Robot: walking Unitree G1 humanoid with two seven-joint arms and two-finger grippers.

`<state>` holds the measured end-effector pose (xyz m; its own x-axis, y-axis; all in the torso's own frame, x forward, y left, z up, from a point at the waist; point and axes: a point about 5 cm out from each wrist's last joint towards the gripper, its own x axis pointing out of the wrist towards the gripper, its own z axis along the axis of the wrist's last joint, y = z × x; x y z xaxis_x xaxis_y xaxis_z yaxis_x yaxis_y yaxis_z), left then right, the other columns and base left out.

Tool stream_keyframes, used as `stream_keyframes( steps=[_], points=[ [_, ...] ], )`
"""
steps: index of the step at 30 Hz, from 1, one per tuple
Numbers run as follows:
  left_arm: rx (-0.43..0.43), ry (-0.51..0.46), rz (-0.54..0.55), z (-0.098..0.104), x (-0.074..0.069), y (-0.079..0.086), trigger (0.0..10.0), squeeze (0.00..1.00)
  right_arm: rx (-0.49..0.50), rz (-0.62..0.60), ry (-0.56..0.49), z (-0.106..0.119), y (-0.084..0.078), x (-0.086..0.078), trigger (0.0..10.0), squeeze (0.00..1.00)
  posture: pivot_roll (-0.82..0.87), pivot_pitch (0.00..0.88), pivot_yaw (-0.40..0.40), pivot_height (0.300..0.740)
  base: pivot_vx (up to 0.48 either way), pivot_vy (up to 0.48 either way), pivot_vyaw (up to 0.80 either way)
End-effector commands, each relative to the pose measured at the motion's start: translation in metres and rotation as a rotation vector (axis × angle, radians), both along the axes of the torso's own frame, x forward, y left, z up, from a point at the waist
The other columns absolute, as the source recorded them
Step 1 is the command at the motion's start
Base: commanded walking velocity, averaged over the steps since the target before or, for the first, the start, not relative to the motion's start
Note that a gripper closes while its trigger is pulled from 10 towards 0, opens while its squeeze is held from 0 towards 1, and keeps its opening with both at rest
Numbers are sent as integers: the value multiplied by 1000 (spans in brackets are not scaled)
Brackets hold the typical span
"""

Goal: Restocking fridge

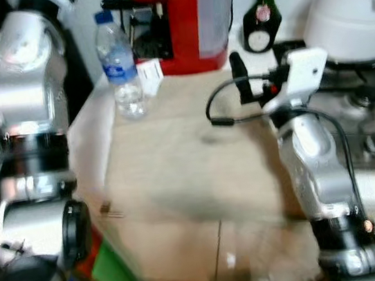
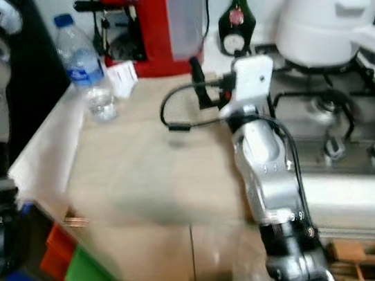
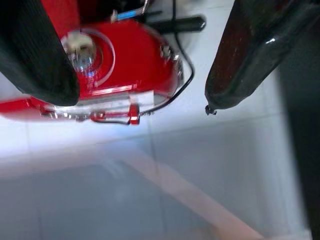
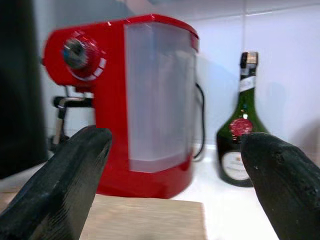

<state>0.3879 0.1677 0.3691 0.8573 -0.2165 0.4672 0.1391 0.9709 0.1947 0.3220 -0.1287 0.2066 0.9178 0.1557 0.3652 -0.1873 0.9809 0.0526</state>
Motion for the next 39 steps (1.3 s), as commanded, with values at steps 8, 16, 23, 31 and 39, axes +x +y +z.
stream_keyframes(
  steps=[8, 16, 23, 31, 39],
  points=[
    [47, 77, 25, 12, 21, 3, 10000, 0, -3, -3, -9, 2, 4, -7, 10000, 149, -123, 7, 74, 740, 0, 0, 0],
    [-64, 150, -93, 4, 28, -13, 10000, 0, -9, -32, -4, 1, -3, -10, 10000, 149, -148, 10, 80, 740, 0, 0, 0],
    [-87, 283, 32, -19, 35, -1, 10000, 0, -10, -13, 17, -2, -1, -10, 10000, 149, -140, 12, 54, 740, 0, 0, 0],
    [-133, 347, -42, -34, 34, -7, 10000, 0, -26, 10, 37, -5, -1, -9, 10000, 145, -136, 5, 30, 740, 0, 0, 0],
    [-118, 388, -130, -51, 28, -23, 10000, 0, -26, 29, 51, -7, 3, -8, 10000, 145, -120, 6, 25, 740, 0, 0, 0]
  ],
)
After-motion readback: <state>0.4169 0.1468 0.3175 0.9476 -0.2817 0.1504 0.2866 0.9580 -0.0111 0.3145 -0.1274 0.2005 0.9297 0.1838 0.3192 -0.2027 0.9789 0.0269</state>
